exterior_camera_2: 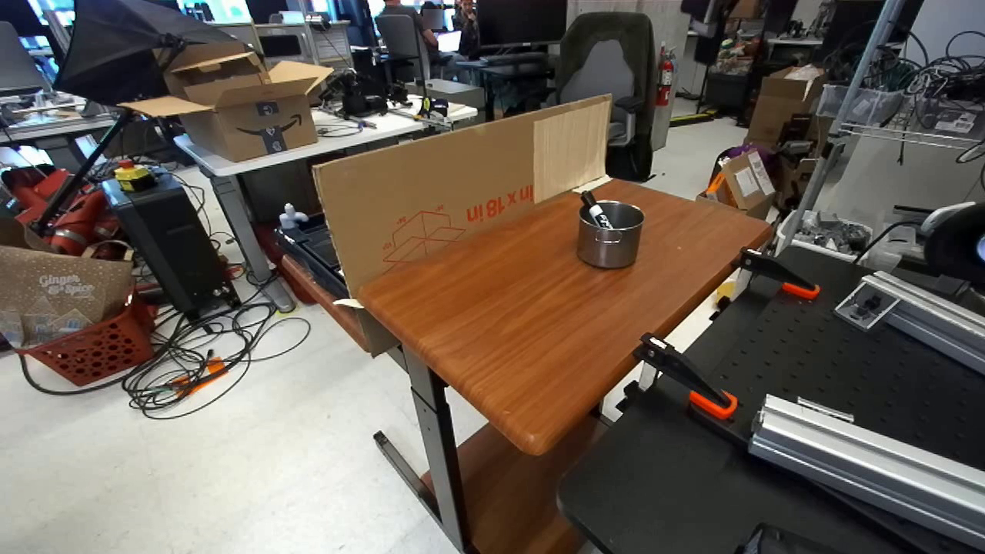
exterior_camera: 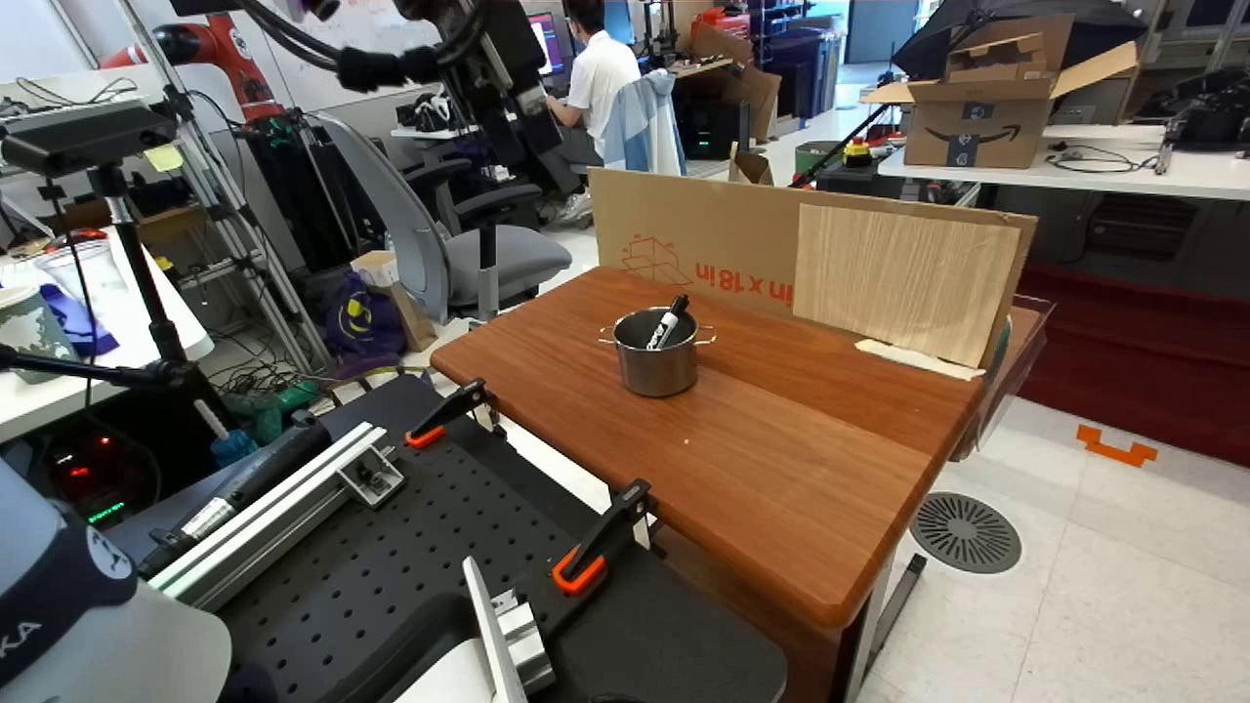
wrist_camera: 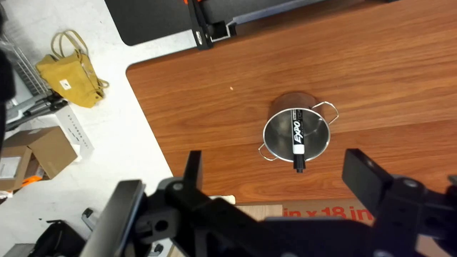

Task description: Take the black marker out of the silver pot and place it on the table

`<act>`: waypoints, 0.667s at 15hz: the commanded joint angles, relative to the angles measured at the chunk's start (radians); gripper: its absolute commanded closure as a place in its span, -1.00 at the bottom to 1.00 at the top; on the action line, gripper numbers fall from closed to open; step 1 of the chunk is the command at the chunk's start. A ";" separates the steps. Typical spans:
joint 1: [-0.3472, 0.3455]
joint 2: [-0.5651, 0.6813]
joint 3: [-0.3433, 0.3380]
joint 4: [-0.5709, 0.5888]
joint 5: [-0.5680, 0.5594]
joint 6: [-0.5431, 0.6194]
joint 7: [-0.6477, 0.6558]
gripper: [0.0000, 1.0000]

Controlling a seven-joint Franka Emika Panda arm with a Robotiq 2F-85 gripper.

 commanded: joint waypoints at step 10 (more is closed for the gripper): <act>0.014 0.482 -0.128 0.107 0.015 0.640 -0.132 -1.00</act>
